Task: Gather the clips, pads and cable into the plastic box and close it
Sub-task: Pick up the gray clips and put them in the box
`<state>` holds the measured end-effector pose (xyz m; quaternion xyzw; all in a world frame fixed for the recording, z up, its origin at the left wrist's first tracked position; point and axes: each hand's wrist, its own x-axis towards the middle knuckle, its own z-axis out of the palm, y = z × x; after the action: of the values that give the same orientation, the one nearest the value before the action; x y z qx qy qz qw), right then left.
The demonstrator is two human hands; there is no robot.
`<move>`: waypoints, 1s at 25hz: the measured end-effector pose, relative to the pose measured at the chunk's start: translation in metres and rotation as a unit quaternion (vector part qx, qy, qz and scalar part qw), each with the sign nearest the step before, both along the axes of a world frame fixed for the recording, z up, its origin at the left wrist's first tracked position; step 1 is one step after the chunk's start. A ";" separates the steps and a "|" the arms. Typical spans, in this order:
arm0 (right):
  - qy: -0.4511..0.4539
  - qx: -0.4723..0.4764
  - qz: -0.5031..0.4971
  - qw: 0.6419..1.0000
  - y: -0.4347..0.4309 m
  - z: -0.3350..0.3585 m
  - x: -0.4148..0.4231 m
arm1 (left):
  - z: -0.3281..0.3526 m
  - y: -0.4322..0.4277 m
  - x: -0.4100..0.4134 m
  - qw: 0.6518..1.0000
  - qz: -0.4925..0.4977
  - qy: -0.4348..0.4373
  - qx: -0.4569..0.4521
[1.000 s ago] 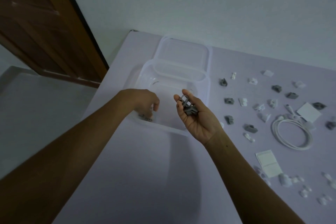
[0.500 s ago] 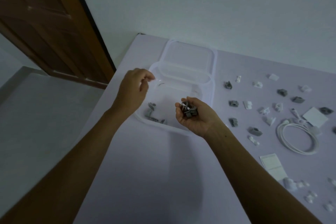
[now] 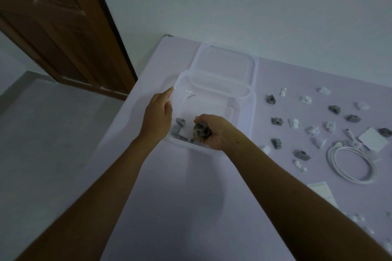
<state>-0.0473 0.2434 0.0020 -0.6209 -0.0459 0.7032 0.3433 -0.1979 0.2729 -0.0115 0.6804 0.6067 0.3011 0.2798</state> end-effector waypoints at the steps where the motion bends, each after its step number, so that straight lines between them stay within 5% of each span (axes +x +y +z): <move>1: -0.013 0.006 0.005 1.000 0.001 0.001 -0.002 | 0.000 0.000 0.001 1.000 0.004 -0.001 0.002; 10: -0.086 0.037 0.105 0.990 0.005 0.011 -0.010 | -0.007 0.002 0.002 1.000 0.020 -0.007 0.001; 25: -0.060 0.076 0.159 0.982 -0.002 0.022 -0.009 | -0.009 0.002 0.004 1.000 0.025 -0.002 -0.009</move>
<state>-0.0568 0.2411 0.0244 -0.6189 -0.2183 0.7047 0.2698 -0.1939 0.2753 -0.0201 0.6623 0.6254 0.3039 0.2792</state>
